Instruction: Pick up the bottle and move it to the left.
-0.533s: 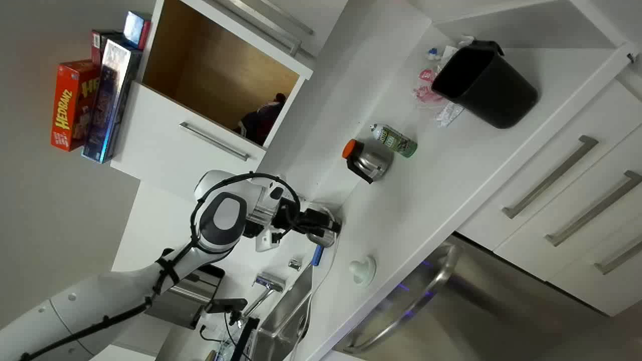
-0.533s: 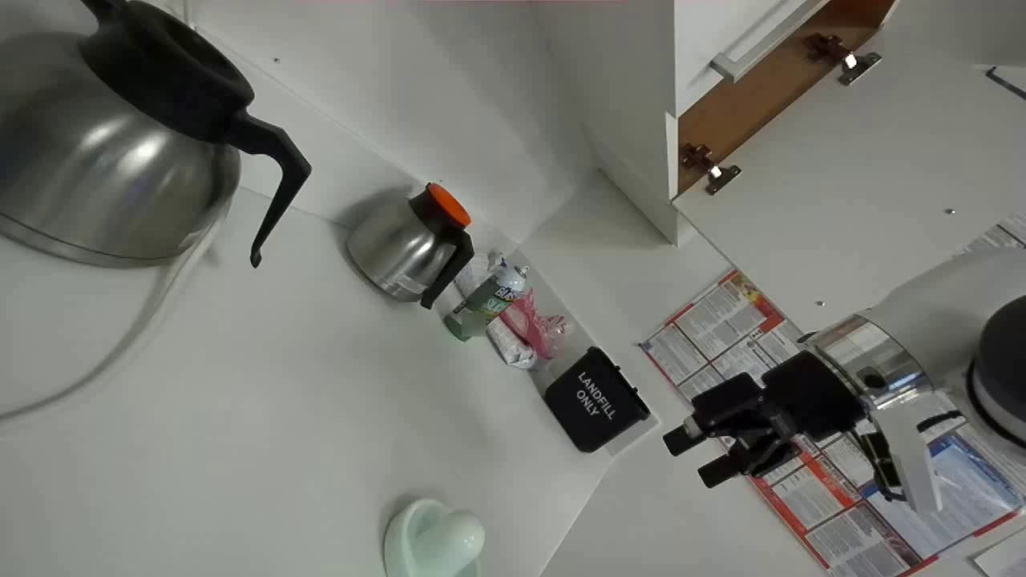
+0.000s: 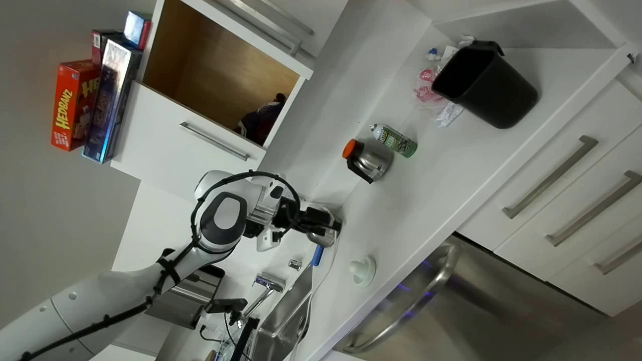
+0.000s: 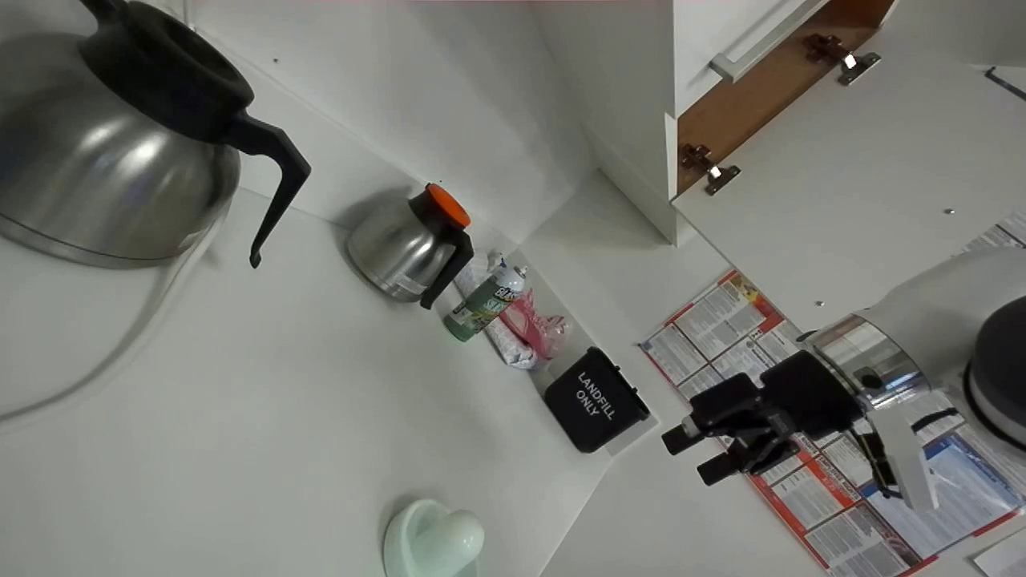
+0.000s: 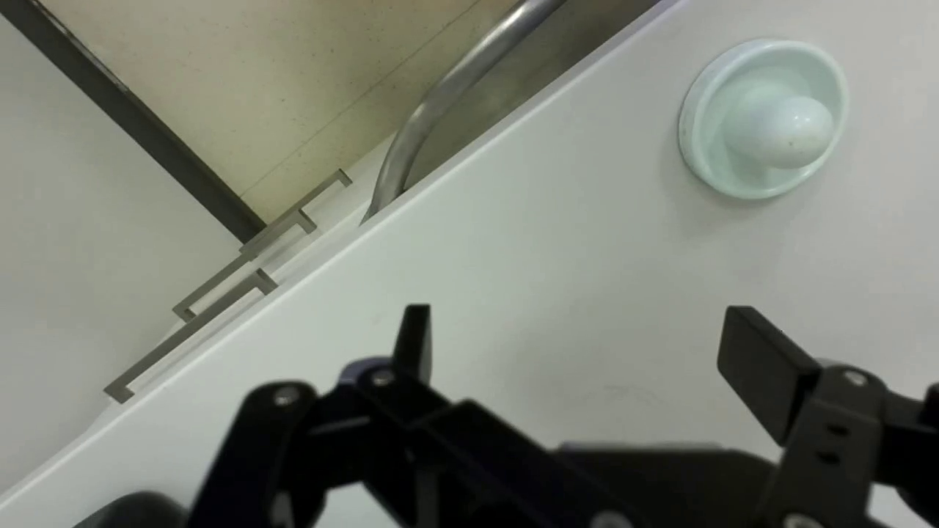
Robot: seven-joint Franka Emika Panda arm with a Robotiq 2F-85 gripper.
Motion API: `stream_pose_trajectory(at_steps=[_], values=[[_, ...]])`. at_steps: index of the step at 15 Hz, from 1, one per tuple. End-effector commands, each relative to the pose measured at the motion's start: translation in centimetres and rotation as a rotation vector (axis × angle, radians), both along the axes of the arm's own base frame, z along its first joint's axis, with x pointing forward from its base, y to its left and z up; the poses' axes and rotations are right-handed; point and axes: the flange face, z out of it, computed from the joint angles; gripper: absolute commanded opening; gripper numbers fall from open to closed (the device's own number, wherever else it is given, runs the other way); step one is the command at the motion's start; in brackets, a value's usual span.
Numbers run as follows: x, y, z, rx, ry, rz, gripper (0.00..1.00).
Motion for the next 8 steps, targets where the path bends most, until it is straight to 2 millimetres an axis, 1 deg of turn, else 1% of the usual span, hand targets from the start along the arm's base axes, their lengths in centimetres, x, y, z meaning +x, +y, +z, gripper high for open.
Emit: stream_pose_trajectory(at_steps=[1, 3, 5, 8], values=[[2.7, -1.1, 0.3, -0.082, -0.090, 0.029, 1.00], [5.0, -2.3, 0.4, -0.128, -0.159, 0.066, 1.00], [7.9, -3.5, 0.5, -0.167, -0.240, 0.096, 1.00], [12.9, -5.3, -0.1, -0.191, -0.316, 0.128, 1.00]])
